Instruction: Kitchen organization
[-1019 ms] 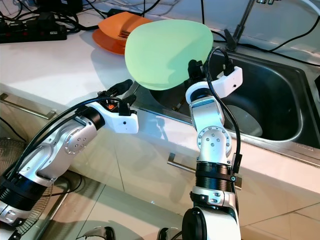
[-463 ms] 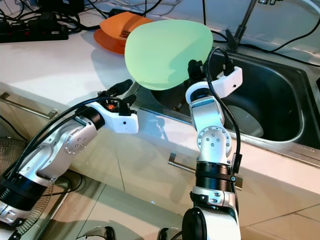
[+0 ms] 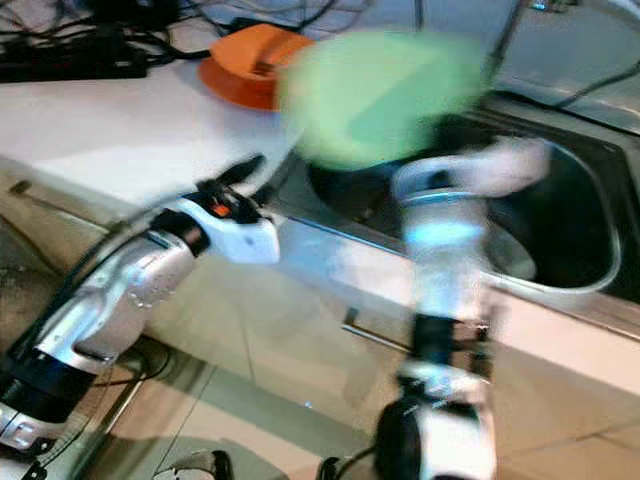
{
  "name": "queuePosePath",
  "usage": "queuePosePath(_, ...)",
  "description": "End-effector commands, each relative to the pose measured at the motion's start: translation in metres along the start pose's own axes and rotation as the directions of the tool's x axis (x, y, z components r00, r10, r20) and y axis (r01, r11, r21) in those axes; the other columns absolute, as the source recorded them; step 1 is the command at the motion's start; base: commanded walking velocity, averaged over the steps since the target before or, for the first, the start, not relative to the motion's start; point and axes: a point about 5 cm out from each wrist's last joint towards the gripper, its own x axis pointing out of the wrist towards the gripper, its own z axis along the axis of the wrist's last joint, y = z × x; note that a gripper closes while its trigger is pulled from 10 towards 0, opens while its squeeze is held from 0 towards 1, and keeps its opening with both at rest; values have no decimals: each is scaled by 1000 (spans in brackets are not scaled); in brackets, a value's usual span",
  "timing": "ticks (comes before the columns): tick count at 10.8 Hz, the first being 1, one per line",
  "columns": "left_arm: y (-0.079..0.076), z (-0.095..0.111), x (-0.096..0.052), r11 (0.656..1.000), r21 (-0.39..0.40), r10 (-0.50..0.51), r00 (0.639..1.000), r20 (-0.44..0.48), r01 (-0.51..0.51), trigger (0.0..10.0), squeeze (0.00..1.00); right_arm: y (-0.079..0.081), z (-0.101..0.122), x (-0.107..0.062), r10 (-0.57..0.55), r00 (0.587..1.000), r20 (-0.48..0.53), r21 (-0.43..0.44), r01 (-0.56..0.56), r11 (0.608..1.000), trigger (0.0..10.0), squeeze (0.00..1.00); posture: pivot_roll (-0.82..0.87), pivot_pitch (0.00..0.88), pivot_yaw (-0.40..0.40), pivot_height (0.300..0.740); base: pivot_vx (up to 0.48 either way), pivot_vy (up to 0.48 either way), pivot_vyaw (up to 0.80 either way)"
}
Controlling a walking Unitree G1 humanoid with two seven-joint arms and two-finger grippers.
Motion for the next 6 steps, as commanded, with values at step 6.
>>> queuePosePath(6,-13,-23,-6,662,-726,45,976,-213,-189,10000,0,1,5,4,38,998,44,-111,-33,993,0,0,-12,92,-72,740,0,0,0)
